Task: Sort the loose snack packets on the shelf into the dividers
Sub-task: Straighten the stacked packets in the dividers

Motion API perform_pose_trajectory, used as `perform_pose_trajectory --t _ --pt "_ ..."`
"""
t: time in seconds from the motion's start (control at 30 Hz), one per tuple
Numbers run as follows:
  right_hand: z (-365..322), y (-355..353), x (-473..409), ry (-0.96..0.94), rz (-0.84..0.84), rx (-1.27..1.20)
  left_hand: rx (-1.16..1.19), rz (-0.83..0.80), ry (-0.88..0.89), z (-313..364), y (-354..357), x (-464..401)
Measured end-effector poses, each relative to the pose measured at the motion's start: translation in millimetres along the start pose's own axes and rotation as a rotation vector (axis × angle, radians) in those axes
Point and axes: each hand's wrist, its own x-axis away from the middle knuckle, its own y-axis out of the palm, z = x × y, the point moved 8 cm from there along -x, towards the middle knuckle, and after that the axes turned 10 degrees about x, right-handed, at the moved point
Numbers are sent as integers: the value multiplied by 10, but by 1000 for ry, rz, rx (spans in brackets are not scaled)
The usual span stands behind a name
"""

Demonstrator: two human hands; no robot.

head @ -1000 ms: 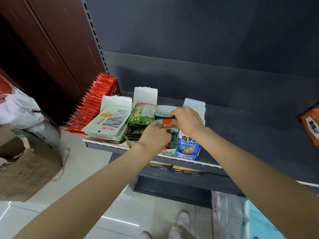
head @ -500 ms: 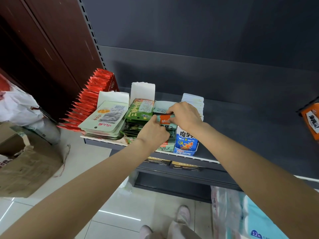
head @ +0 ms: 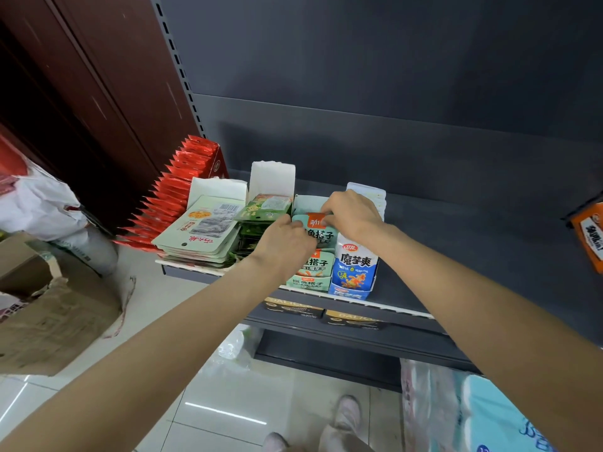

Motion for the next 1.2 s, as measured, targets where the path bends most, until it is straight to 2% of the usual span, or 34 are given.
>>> perform_pose_trajectory --t 0.17,0.27,0.4,0.5,0.57,0.67,0.77,0.93,1.03,1.2 --pt "99 -220 -157 -35 -61 -117 -22 21 -8 -123 -152 -9" --pt "134 -196 -206 -58 -124 -172 -23 -29 -17 -119 -132 -37" --pt "-11 -39 -225 -152 -166 -111 -66 -71 16 -40 5 -48" --pt "-94 26 -170 -233 -214 -96 -21 -3 17 -81 16 -20" --pt "-60 29 -161 -224 -215 -176 22 40 4 -108 22 1" --pt "-16 0 -168 -210 -168 -276 93 123 -28 -110 -16 82" --pt "-4 -48 -196 -213 -118 -245 177 173 -43 -105 -45 134" --pt "-85 -33 -244 -215 -166 -86 294 72 -72 -164 53 67" --pt "-81 -10 -223 -235 -239 -89 331 11 -56 -163 115 48" --pt "-21 -19 -260 -213 -237 -89 380 -40 -16 -170 79 62"
